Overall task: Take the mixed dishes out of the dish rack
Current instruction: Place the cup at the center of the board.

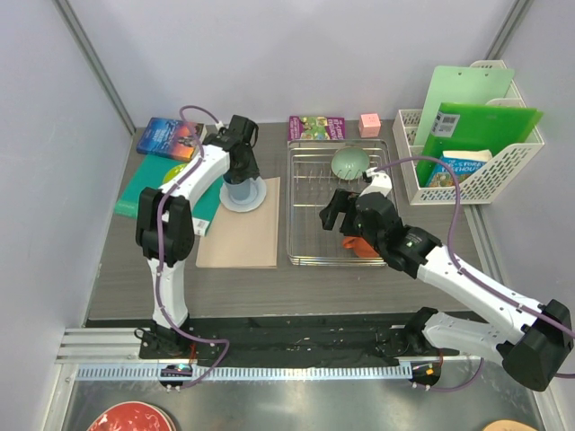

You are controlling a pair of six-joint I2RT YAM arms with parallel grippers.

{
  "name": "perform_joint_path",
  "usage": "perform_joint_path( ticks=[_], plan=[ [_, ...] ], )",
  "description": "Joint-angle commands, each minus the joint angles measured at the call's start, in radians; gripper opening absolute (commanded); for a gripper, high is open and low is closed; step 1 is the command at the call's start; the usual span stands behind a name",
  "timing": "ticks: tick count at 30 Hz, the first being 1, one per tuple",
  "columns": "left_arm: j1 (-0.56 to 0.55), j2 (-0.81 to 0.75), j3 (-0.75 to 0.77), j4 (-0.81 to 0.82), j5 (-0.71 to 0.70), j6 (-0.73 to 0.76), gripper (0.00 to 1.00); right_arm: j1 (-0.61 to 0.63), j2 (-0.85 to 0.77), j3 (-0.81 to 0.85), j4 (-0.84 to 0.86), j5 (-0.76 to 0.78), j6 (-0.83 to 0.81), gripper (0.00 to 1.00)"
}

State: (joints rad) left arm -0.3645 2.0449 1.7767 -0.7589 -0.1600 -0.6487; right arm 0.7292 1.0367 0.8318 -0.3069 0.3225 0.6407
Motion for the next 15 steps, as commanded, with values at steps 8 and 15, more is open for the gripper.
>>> perform_joint_path(
  ticks=[8, 15],
  plan=[
    [0.001, -0.12, 0.133, -0.063, -0.072, 0.026, 0.56, 0.001, -0.015, 0.015, 0.022, 0.052, -0.024, 0.91],
    [0.001, -0.247, 0.144, -0.126, -0.173, 0.024, 0.78, 0.001, -0.006, 0.061, -0.127, 0.214, -0.09, 0.92]
  ],
)
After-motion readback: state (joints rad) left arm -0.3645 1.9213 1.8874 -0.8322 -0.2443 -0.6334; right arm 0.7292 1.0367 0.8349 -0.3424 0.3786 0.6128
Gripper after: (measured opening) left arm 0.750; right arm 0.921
